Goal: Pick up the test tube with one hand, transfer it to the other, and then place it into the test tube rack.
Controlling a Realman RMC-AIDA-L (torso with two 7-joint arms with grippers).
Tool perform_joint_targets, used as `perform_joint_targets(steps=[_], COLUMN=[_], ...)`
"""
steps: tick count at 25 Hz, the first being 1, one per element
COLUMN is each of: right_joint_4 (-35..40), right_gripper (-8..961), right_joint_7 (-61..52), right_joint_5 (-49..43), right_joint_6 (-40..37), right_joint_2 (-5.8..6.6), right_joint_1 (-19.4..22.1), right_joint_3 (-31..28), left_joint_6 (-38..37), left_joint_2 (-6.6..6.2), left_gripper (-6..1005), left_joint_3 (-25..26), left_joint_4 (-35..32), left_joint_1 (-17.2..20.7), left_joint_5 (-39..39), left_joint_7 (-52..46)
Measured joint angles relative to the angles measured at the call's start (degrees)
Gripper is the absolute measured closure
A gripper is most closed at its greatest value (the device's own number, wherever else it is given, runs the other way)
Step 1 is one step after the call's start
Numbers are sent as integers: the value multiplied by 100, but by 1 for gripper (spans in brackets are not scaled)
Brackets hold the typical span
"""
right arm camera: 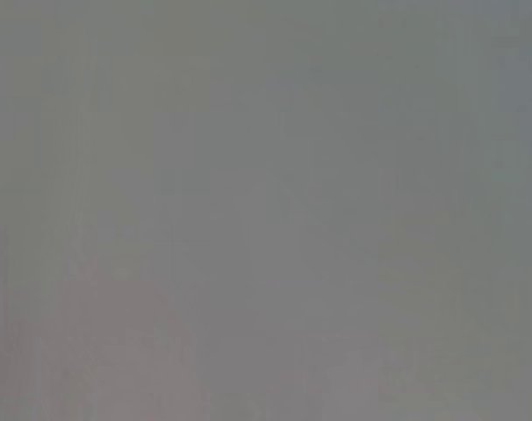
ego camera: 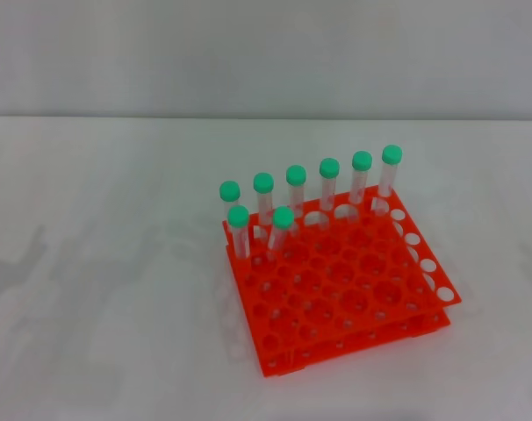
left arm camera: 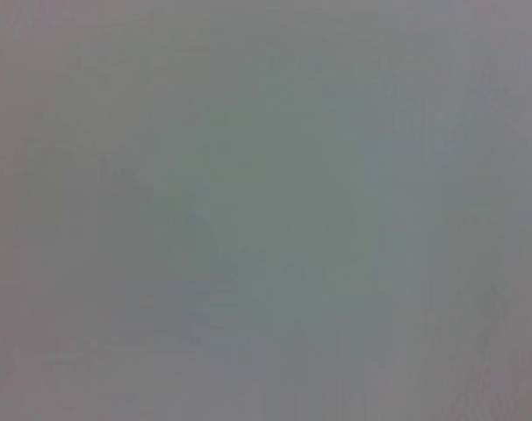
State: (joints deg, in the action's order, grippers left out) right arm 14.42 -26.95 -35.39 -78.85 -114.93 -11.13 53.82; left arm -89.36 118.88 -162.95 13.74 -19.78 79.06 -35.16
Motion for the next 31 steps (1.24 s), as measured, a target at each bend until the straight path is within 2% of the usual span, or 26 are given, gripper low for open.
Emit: perform_joint_targets(steps=[5, 15, 22, 31], right_joint_4=[-283, -533, -531, -487], right_gripper=[141, 142, 142, 141], right_joint_7=[107, 347, 666, 1161], right_joint_5=[316, 355, 358, 358], right_joint_6=[-156, -3, 92, 304], right_joint_2=[-13, -21, -11, -11], right_joint_1=[-54, -280, -390, -453], right_joint_3=[-17, -26, -30, -30], left_joint_6=[194, 302, 470, 658], left_joint_2=[-4, 21, 22, 27], left_gripper=[106, 106, 106, 106], left_joint_3=[0, 0, -1, -1], left_joint_4=[-14, -121, -523, -962], left_joint_1=[-120, -269, -272, -339], left_joint_5=[244, 513, 615, 725], left_joint_7=[159, 389, 421, 914])
